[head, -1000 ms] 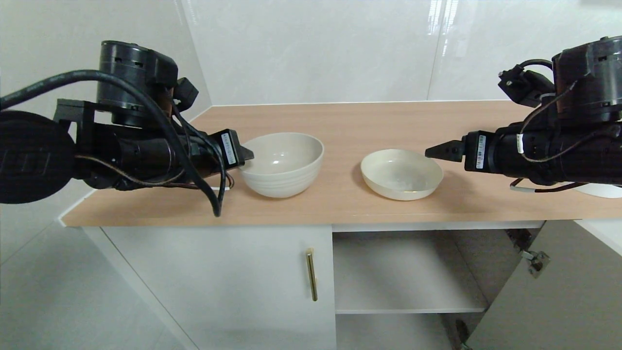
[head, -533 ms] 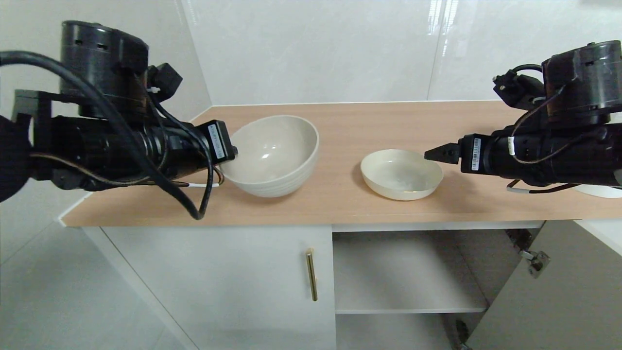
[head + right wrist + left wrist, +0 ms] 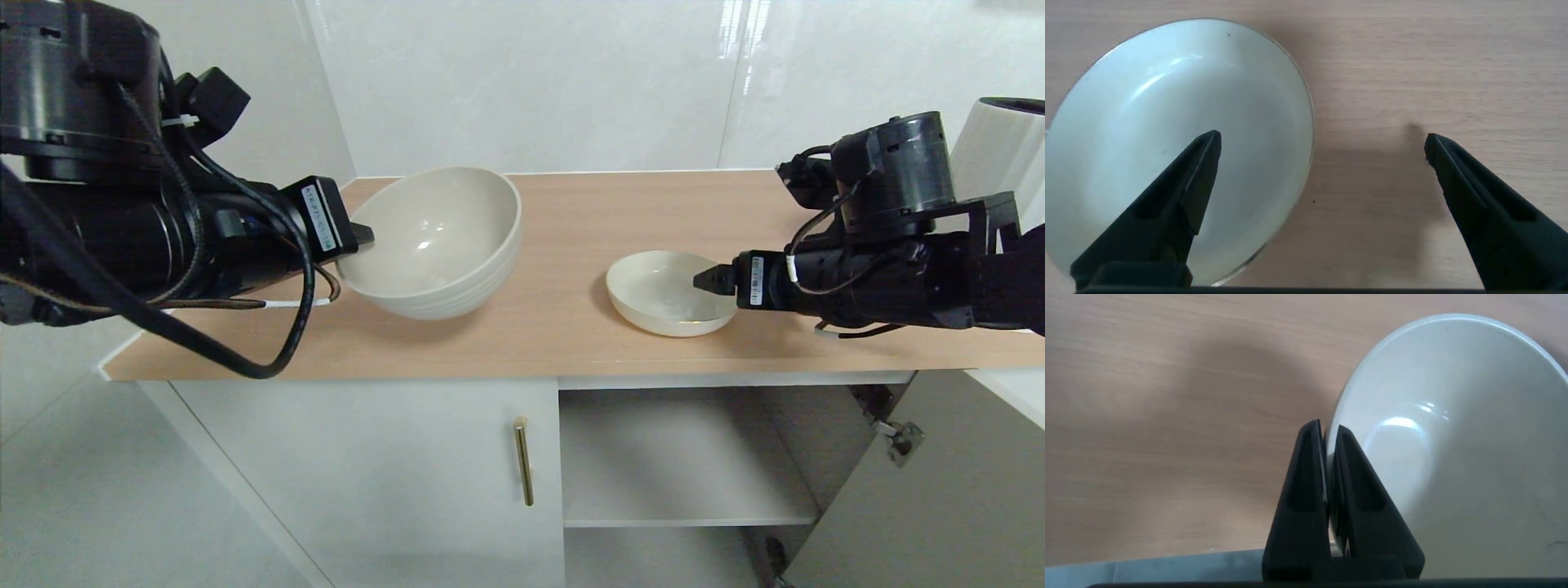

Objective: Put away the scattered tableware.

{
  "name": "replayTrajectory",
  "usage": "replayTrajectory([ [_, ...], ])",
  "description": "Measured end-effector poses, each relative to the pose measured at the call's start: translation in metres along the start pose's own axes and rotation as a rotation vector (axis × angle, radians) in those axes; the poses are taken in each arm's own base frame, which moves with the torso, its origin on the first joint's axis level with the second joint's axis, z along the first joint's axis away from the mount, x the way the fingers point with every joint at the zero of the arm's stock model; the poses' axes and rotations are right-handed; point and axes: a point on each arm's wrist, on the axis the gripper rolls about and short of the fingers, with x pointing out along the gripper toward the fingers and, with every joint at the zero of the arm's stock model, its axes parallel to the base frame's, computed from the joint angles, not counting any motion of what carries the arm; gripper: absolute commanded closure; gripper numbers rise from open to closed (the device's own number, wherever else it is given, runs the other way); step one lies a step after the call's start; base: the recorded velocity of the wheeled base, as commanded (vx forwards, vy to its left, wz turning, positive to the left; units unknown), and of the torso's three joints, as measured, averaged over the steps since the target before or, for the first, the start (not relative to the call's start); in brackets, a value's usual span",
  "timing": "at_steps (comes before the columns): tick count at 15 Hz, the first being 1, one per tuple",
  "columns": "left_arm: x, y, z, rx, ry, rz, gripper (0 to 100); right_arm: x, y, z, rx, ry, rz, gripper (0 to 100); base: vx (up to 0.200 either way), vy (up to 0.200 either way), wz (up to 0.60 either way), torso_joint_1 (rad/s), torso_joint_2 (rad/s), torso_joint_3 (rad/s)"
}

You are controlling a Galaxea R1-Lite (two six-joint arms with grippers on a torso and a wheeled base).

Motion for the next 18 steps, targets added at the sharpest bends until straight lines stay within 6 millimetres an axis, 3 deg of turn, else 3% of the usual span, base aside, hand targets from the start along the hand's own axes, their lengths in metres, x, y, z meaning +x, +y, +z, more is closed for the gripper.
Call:
replayTrajectory([
  [6, -0.003, 0.0, 0.0, 0.0, -0.003, -0.004, 100, 0.005, 0.005, -0.002, 0.015, -0.001, 0.015, 100, 0.0, 0.0, 0.0, 0.0, 0.0, 0.0],
  [9, -0.006, 0.002, -0.003, 0.001, 0.001, -0.004, 100, -0.005, 0.005, 0.002, 0.042, -0.024, 0.038, 100, 0.0, 0.0, 0.0, 0.0, 0.0, 0.0],
  [13, -0.023, 0.008, -0.016, 0.011, 0.026, -0.024, 100, -0.046, -0.004, 0.004, 0.051, 0.009, 0.187, 100, 0.0, 0.0, 0.0, 0.0, 0.0, 0.0],
  [18, -0.058, 0.01, -0.036, 0.039, 0.038, -0.092, 100, -0.095, -0.023, -0.011, 0.078, 0.07, 0.238, 100, 0.0, 0.0, 0.0, 0.0, 0.0, 0.0],
])
